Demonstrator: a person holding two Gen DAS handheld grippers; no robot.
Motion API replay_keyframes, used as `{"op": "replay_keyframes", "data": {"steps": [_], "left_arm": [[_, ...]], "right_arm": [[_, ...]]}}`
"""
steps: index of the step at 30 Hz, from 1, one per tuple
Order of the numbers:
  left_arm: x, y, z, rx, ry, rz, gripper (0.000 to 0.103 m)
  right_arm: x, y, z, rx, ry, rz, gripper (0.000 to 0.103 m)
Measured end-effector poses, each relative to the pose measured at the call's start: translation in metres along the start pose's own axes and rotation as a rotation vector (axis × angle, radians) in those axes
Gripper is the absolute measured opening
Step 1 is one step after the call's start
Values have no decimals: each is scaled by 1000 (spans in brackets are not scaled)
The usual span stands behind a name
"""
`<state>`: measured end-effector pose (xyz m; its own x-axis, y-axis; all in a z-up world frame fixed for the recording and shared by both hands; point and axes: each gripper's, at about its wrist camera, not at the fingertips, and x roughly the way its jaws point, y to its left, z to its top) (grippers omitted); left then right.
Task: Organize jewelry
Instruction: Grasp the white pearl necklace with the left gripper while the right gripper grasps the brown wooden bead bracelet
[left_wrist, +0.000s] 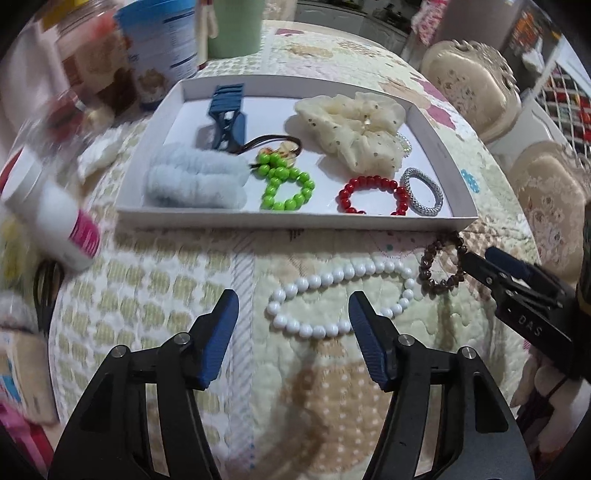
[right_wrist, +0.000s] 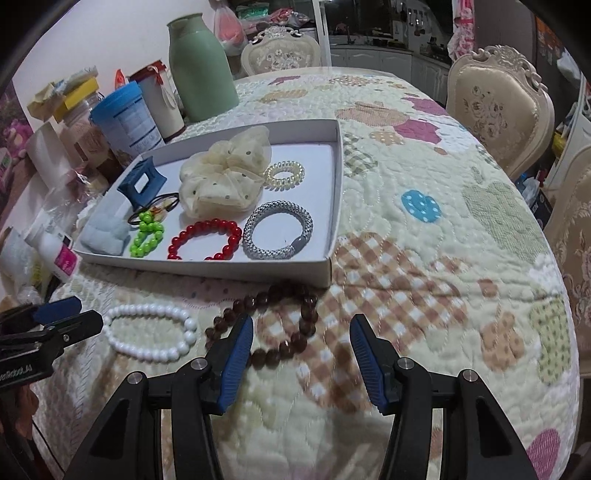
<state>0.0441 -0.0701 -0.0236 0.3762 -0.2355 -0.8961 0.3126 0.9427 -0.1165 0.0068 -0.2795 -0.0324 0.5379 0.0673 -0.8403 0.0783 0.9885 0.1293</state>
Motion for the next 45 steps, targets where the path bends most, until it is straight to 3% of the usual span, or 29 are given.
{"op": "replay_keyframes", "data": {"steps": [10, 14, 15, 19, 21, 23, 24, 25, 28, 33, 45], "left_arm": [[24, -19, 7, 206, 46, -33, 64], [39, -21, 12, 223, 76, -29, 64], [42, -21, 13, 221, 83, -31, 64], [45, -20, 18, 219, 66, -36, 64], [47, -22, 20, 217, 60, -44, 63], [46, -24, 20, 224, 44, -59, 53], [46, -26, 20, 239, 34, -52, 33], [47, -30, 19, 259, 24, -26, 23], [47, -34, 20, 264, 20, -42, 8], [27, -29, 16, 243, 4, -78, 8], [-57, -13, 40, 142, -127, -109, 8]], "right_arm": [[23, 3, 7, -22, 19, -29, 53], [25, 5, 9, -44, 7, -29, 51], [26, 6, 9, -51, 4, -31, 45], [28, 5, 11, -63, -6, -20, 34], [27, 4, 11, -67, -8, -13, 20], [25, 1, 10, -55, -11, 6, 10], [22, 0, 10, -48, -21, 11, 8], [17, -1, 9, -39, -39, 20, 8], [3, -2, 9, -17, -70, 49, 8], [-21, -1, 11, -20, -105, 82, 8], [-86, 6, 32, -69, -215, 119, 8]]}}
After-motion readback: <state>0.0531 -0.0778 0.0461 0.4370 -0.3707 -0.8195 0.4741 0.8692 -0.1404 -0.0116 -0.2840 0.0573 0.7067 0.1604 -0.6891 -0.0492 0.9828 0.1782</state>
